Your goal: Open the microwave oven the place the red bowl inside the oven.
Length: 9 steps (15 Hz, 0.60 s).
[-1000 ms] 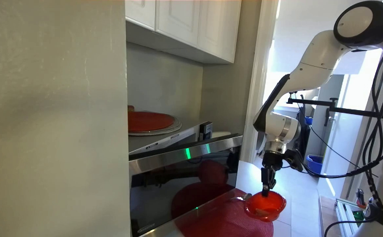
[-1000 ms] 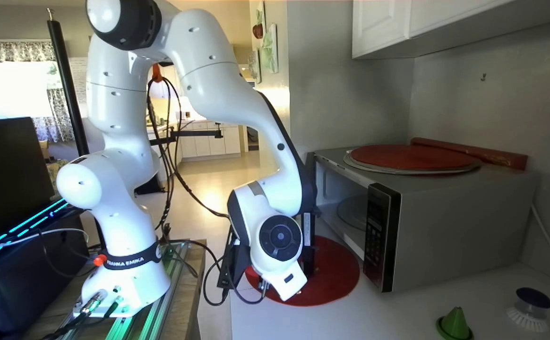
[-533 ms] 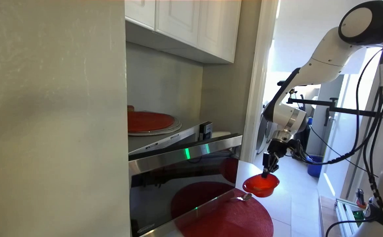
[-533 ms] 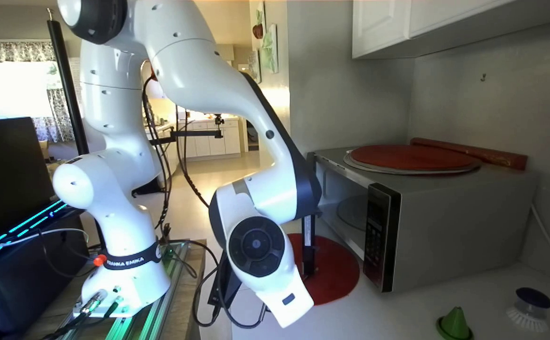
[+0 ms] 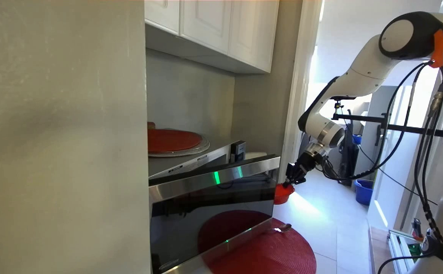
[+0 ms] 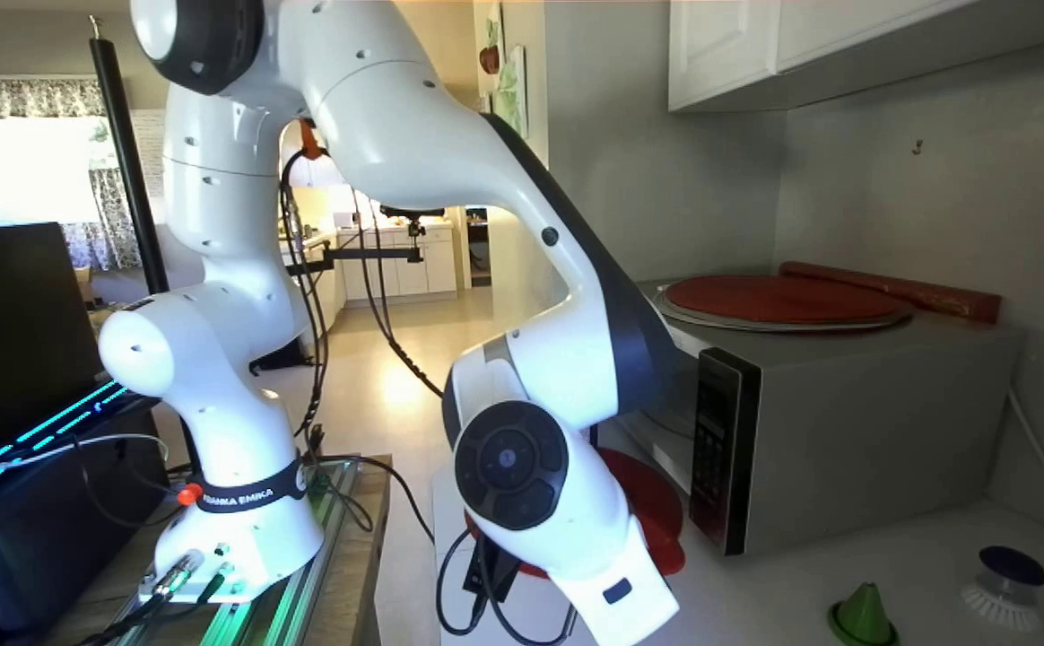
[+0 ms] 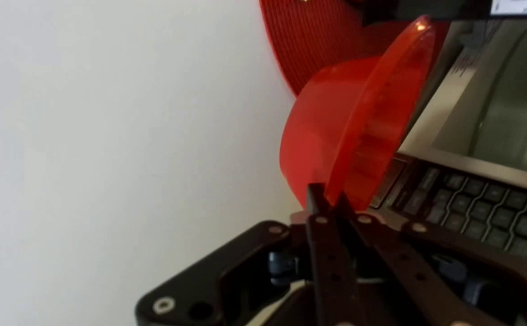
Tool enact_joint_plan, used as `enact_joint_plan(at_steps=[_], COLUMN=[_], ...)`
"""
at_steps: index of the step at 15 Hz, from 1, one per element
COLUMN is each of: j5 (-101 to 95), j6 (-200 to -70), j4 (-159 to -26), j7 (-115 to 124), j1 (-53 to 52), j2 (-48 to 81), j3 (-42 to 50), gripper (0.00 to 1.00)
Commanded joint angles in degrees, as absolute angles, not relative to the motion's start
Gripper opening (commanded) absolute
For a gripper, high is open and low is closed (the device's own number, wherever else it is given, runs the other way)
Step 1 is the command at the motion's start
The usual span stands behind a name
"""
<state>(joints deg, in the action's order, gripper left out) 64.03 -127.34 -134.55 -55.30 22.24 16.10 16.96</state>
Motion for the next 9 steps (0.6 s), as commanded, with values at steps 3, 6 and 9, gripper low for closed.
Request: enact_joint_plan(at_steps=[3,6,9], j5=[78.04,82.02,83.55], j6=[-132.1,-131.8,-131.73], j4=[-127.55,-124.7,-122.81], j7=[-56.05,-56.01,-56.03], j1=[22.04,22.05,21.83], j2=[26.13,29.51,31.88], j3=[14.1,14.02,14.3], gripper=[0.01,0.01,0.29])
